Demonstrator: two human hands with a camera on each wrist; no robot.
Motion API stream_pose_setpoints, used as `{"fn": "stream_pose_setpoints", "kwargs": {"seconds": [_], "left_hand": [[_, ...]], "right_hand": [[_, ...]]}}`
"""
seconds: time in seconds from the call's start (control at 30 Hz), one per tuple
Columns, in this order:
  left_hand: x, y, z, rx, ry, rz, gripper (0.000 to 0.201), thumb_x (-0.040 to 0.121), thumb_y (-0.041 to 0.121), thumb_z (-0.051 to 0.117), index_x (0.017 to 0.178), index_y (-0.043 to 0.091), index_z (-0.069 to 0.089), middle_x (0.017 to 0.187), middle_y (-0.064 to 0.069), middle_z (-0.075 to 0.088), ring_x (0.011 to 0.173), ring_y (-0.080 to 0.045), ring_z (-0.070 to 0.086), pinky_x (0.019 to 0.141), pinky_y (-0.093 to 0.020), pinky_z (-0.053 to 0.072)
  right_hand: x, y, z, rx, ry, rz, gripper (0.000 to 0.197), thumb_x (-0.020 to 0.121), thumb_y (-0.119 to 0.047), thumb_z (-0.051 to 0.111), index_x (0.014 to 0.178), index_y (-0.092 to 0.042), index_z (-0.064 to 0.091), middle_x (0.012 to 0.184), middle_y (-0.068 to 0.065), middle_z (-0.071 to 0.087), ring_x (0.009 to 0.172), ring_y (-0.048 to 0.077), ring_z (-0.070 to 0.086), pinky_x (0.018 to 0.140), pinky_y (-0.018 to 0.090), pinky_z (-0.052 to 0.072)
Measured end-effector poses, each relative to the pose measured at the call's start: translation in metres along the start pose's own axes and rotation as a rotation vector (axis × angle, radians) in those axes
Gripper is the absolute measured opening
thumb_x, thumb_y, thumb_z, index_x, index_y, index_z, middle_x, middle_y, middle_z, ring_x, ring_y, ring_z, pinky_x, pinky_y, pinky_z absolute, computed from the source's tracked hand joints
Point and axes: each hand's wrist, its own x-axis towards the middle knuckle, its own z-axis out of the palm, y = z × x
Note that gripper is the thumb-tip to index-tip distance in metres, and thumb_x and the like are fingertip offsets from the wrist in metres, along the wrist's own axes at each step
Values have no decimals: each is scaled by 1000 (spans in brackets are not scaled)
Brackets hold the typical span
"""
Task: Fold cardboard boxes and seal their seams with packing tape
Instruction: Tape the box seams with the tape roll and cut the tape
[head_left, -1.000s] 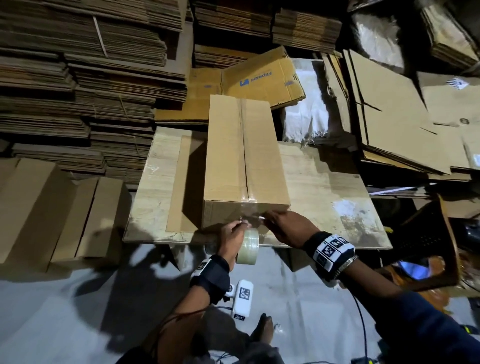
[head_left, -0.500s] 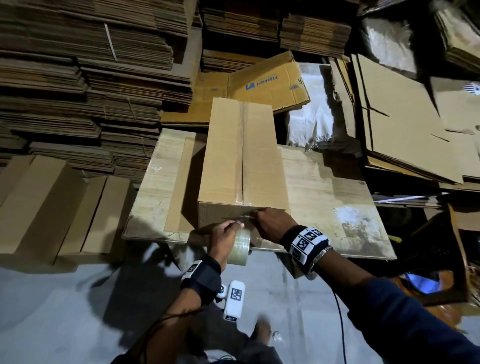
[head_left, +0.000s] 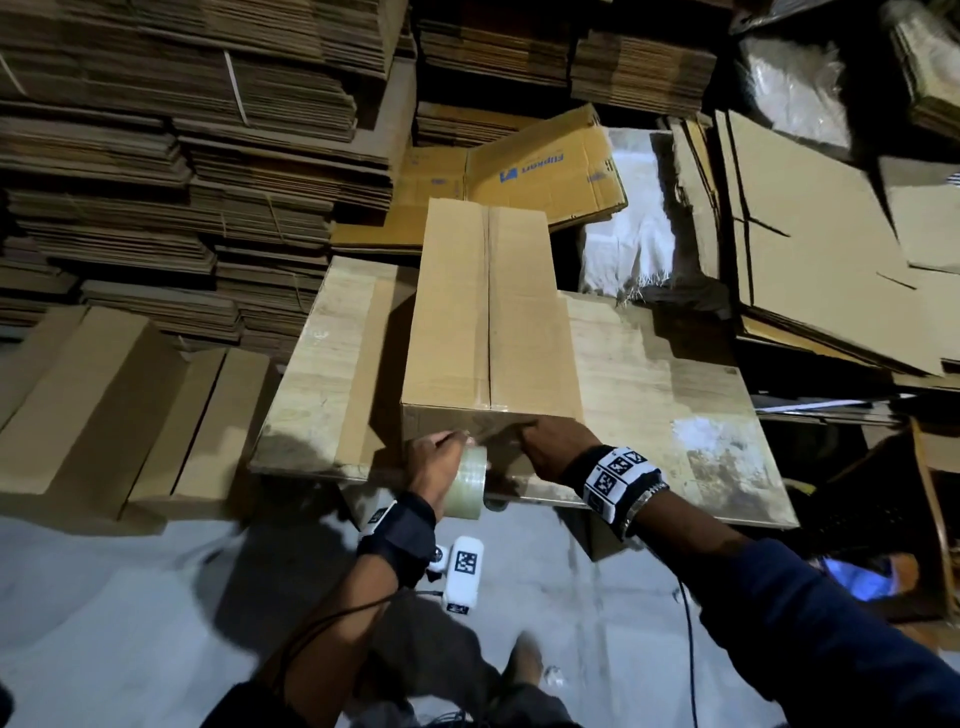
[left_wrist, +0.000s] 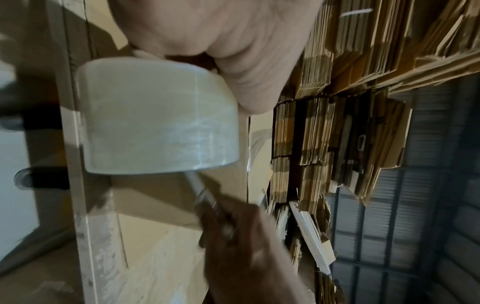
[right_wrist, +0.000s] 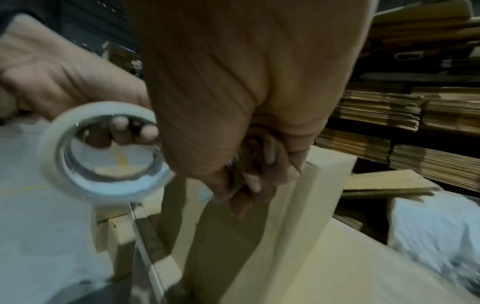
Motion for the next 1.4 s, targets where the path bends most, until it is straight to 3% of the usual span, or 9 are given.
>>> {"fn": "stream_pose_setpoints", "kwargs": {"seconds": [0.2,0.4,0.53,0.63,0.73,1.03,1.17,1.27,1.4], "left_hand": [[3,-6,-28,-70,-60,-2,15,98,17,71,100,3,77,81,-18,77,65,-31,74,65,-48,62],[-3,-4,-29,-2,-41,61,12,96,12,69,90,8,80,70,9,74,67,-11,66,55,-19,49],[-7,-4,-28,2,-113,-9,12,94,19,71,89,12,80,83,-10,78,74,-26,69,68,-33,52],[-6,-6,-33,57,-94,1,15,91,28,74,86,17,82,91,-3,80,90,-30,71,83,-42,56],[-3,-12,-40,64,-108,-10,23,75,44,76,89,28,83,92,-10,80,99,-42,74,95,-62,57],[2,-16,-57,-12,-126,15,43,61,53,78,93,24,82,91,-18,79,99,-49,72,93,-70,54],[-9,9,-64,-4,-149,25,24,79,34,78,93,16,82,93,-21,78,92,-46,73,92,-73,53],[-16,23,-69,14,-184,57,30,77,40,78,97,18,82,98,-13,80,99,-38,73,97,-68,54],[-32,42,-71,36,-278,100,27,87,37,80,107,17,77,107,-10,79,101,-33,75,91,-52,59]], "right_hand": [[-27,13,8,99,-130,-10,32,104,-27,47,131,-15,58,116,13,69,99,35,68,69,36,46],[-13,17,-36,318,384,-83,32,97,-43,55,118,-21,45,100,8,71,80,35,68,61,34,43],[22,15,-41,391,415,33,86,77,-85,63,128,-21,37,101,2,72,77,28,67,61,34,51],[36,16,-34,393,349,59,108,61,-97,63,133,-23,32,110,8,73,81,30,69,69,39,58],[43,16,-27,343,386,55,106,63,-97,62,133,-22,34,106,9,73,78,29,67,64,34,52],[45,17,-17,181,320,-24,124,70,-87,66,158,-15,17,136,18,60,115,38,61,89,50,57],[39,24,-32,272,240,-87,125,70,-74,80,160,-23,10,141,18,58,118,39,60,93,47,53],[40,32,-49,507,292,-28,101,83,-78,64,155,-24,18,141,19,59,117,36,64,98,50,54],[71,44,-67,575,381,76,52,103,-34,55,145,-10,36,137,21,51,120,38,58,100,52,50]]}}
